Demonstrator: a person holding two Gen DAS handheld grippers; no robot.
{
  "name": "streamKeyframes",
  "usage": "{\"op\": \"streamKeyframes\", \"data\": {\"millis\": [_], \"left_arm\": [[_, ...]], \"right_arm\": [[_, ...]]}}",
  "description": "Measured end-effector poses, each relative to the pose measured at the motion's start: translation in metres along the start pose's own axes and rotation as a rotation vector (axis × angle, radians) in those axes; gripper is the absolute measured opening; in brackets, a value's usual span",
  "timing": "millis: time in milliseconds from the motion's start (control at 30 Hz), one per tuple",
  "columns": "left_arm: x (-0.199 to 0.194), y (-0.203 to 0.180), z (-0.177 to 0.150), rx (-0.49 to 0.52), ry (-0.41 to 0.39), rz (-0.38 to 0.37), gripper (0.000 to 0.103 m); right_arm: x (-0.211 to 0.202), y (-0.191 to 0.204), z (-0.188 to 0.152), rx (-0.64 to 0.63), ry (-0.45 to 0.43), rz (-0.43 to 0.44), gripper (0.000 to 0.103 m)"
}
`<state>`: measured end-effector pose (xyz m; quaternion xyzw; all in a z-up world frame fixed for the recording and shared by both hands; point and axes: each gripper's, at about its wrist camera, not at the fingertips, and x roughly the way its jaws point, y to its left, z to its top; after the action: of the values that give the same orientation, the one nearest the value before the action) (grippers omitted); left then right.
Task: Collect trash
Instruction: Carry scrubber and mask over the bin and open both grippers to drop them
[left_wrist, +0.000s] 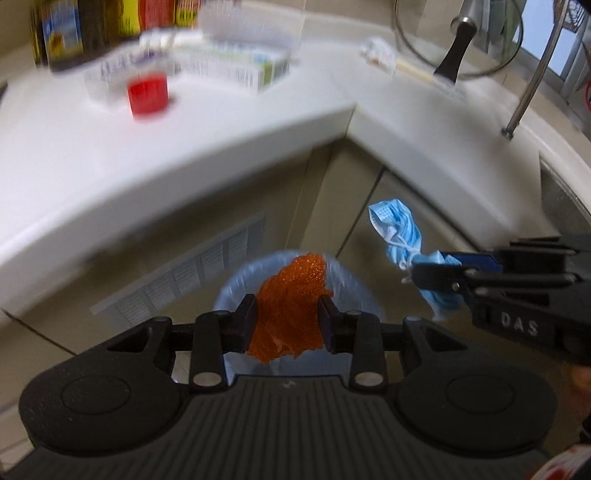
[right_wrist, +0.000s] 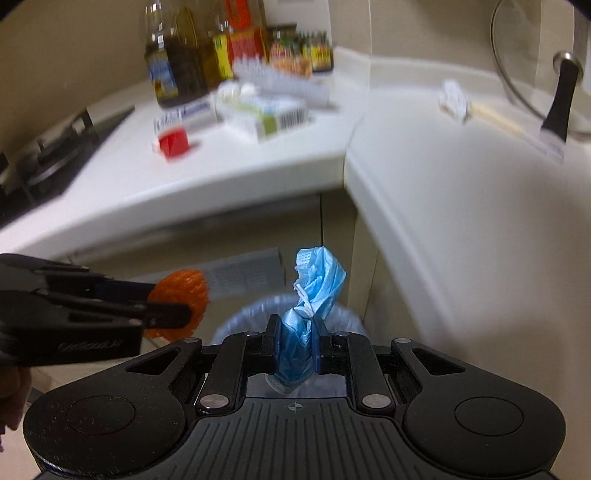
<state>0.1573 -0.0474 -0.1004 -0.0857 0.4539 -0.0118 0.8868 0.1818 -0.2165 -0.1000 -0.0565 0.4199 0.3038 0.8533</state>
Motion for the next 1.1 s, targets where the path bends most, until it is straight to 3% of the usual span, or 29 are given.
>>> {"op": "streamKeyframes", "data": {"millis": [200,300,367,767,1100], "left_arm": [[0.042,0.006,-0.015,-0.025,0.033,-0.014,0.034],[0.058,0.008,-0.019,-0.036,0.039,-0.005,0.049],[0.066,0.01,-0.019,-0.051,0.058,0.002,0.051],[0.034,0.019,-0.029,-0.059,0.055,0.085,0.052],[0.032,0.022,-0.032,-0.068,0.038,0.103,0.052]], "right_arm": [[0.032,-0.01,-0.027,0.013,0.063,-0.008,0.016],[0.043,-0.017,-0.035,0.017,0.088,-0.011,0.016],[0.047,-0.02,-0.039,0.019,0.098,-0.009,0.016],[0.057,-0.018,-0.024,0.017,0.11,0.032,0.017],[0.069,-0.014,-0.022,0.025,0.121,0.049,0.017]]}}
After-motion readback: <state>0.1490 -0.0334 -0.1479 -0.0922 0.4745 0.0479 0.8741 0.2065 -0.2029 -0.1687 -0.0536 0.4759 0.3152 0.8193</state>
